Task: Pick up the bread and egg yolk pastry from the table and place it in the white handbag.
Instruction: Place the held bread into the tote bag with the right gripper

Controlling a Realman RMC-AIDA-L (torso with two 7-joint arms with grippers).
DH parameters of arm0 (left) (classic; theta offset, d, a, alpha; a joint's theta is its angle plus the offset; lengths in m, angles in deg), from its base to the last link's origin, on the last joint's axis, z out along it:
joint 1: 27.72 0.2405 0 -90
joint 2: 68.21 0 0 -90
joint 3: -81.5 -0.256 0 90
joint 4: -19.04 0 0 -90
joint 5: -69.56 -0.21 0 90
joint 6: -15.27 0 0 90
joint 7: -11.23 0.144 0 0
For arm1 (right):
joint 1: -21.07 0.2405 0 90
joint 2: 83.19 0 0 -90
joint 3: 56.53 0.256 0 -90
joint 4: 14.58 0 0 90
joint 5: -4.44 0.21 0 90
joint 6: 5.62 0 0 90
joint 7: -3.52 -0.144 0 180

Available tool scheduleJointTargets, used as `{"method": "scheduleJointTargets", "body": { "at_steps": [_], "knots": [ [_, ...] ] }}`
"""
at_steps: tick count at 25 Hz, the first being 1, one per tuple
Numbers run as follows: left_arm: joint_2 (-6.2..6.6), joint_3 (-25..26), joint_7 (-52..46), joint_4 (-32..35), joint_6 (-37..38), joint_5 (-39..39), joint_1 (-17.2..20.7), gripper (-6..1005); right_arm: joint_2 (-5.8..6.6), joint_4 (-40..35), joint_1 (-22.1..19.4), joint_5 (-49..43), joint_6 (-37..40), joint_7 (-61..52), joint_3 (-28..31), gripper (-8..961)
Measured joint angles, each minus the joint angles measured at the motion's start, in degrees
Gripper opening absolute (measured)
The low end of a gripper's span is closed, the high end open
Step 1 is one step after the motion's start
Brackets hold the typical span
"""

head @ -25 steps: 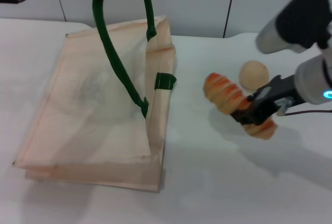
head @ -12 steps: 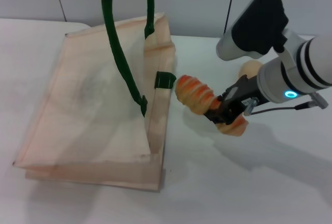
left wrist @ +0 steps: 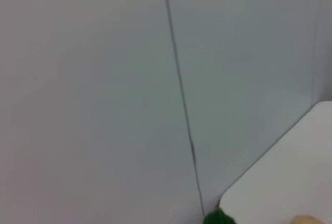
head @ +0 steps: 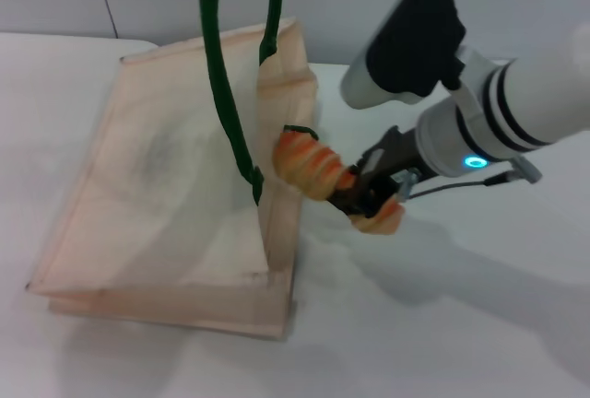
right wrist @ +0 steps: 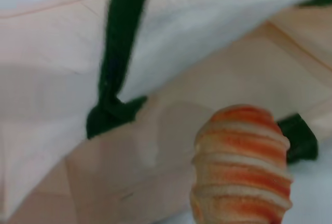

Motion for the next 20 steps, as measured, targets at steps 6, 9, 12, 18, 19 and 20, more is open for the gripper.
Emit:
{"method": "scheduleJointTargets", "body": {
  "at_steps": [6,9,12,18,19,20],
  "knots": [
    [-0.06,-0.7,-0.1,0.6,0.1,0.6,-1.0,119,-0.04,1.0,2.8,4.4,-1.7,2.9,-1.4,346],
    [-0.06,-1.1,-0.5,0.6,0.1,0.6,-1.5,120,-0.12,1.8,3.9,4.7,-2.8,3.4,-1.9,343],
    [-0.06,-2.3,-0.8,0.6,0.2,0.7,-1.8,120,-0.15,3.4,4.6,4.8,-5.1,3.6,-3.3,341],
    [-0.08,-4.8,-1.4,0.8,0.6,1.6,-1.5,119,-0.17,7.2,5.4,5.3,-12.2,4.3,-7.3,337],
    [-0.11,-5.3,-1.5,0.8,0.6,1.8,-1.5,119,-0.17,7.9,5.6,5.7,-13.2,4.6,-7.5,335],
    [-0.13,-5.6,-1.5,0.9,0.6,1.9,-1.4,119,-0.17,8.7,5.8,6.3,-14.2,5.2,-7.7,334]
  ]
}}
